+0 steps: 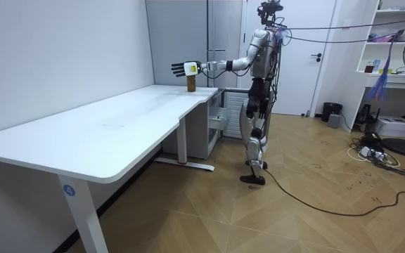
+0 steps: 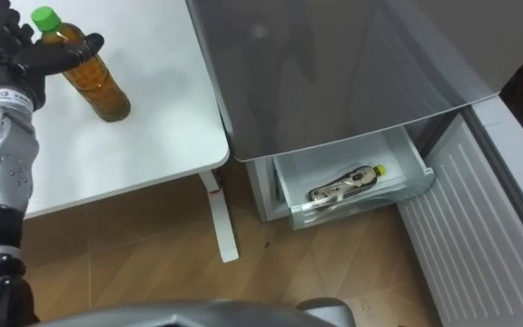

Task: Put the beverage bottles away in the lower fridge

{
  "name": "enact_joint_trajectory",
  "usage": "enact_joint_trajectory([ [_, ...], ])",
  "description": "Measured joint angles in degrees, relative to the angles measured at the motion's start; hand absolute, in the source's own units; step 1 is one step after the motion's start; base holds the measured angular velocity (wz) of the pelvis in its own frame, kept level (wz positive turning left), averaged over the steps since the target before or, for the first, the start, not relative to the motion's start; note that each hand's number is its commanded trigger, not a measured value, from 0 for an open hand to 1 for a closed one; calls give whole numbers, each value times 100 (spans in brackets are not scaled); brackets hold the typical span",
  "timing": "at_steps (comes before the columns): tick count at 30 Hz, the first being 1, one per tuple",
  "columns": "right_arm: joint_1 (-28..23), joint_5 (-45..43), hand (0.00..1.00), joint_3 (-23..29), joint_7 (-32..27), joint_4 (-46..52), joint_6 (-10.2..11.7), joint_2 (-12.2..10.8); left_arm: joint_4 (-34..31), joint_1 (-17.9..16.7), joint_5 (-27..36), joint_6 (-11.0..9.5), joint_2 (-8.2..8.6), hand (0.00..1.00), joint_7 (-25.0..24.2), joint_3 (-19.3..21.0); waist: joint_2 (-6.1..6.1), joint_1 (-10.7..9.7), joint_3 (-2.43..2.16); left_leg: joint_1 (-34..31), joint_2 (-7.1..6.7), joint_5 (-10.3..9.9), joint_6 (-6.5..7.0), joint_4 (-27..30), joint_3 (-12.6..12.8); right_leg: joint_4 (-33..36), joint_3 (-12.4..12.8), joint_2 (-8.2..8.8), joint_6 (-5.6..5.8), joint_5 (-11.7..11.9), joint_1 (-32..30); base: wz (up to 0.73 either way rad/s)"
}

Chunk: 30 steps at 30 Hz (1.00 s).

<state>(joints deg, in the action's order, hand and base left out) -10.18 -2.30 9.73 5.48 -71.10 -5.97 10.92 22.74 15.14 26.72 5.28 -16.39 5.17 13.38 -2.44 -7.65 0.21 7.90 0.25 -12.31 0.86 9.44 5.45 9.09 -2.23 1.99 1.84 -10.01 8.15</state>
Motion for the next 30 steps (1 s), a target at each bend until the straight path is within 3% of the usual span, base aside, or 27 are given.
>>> enact_joint_trajectory([
  [8,-11,-444,0,12,152,0,-168,0,50,6,8,142,-25,0,-87,1,30,-4,19,-34,3,-1,0,-2,13,64,66,-10,0,0,-79,-1],
  [22,-4,-604,0,36,236,18,-405,0,160,20,130,354,-32,0,-318,-2,-26,-13,1,-35,2,-2,0,11,5,72,62,-12,0,0,-82,0],
  [23,-4,-610,0,36,251,21,-411,2,160,20,137,354,-34,7,-330,-2,-36,-13,6,-37,2,-2,0,13,6,75,63,-12,-1,1,-87,0],
  [24,-6,-617,0,42,280,31,-415,3,161,20,141,358,-37,24,-342,-2,-49,-12,11,-41,2,-2,0,12,6,75,66,-12,-2,1,-92,0],
  [25,-6,-626,0,42,285,39,-416,3,161,20,142,362,-38,71,-345,-1,-54,-12,13,-42,2,-2,0,12,6,75,66,-12,-2,1,-94,0],
  [26,-10,-635,0,43,288,91,-423,3,161,20,142,384,-38,100,-350,-1,-69,-12,13,-44,2,-2,0,12,6,75,67,-12,-2,1,-97,0],
  [30,-42,-710,0,44,284,190,-503,3,221,67,133,470,-41,100,-355,-3,-93,-23,11,-43,2,-2,0,12,6,75,76,-14,-3,2,-100,0],
])
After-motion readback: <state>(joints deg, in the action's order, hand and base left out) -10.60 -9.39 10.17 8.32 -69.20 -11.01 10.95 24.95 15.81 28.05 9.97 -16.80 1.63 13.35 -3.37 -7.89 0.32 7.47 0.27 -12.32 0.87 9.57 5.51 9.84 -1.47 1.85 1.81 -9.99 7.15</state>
